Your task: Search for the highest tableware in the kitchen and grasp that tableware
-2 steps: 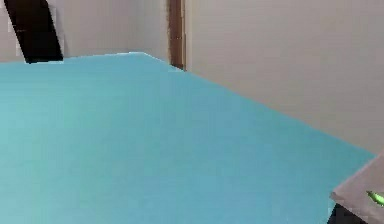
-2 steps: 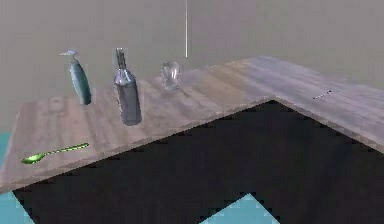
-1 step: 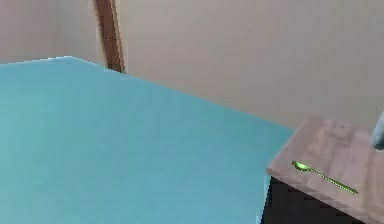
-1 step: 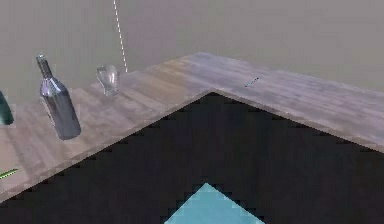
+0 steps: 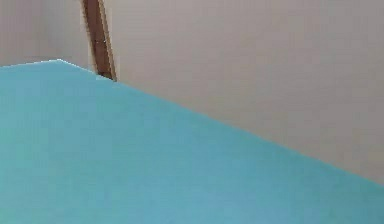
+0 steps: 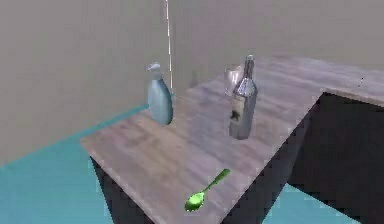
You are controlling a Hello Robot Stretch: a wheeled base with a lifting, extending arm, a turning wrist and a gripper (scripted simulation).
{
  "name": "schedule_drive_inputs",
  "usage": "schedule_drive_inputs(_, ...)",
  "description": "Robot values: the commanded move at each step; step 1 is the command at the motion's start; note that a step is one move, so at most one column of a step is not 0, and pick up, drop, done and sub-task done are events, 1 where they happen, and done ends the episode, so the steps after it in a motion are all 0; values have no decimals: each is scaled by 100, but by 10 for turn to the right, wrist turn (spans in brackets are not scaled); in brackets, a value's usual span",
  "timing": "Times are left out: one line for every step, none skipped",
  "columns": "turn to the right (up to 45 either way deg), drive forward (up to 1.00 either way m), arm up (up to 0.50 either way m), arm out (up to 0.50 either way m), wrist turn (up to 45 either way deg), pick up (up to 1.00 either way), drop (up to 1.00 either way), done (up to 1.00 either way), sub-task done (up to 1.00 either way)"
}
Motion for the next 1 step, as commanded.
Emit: schedule_drive_inputs(420, 0, 0, 0, 0, 0, 0, 0, 0)
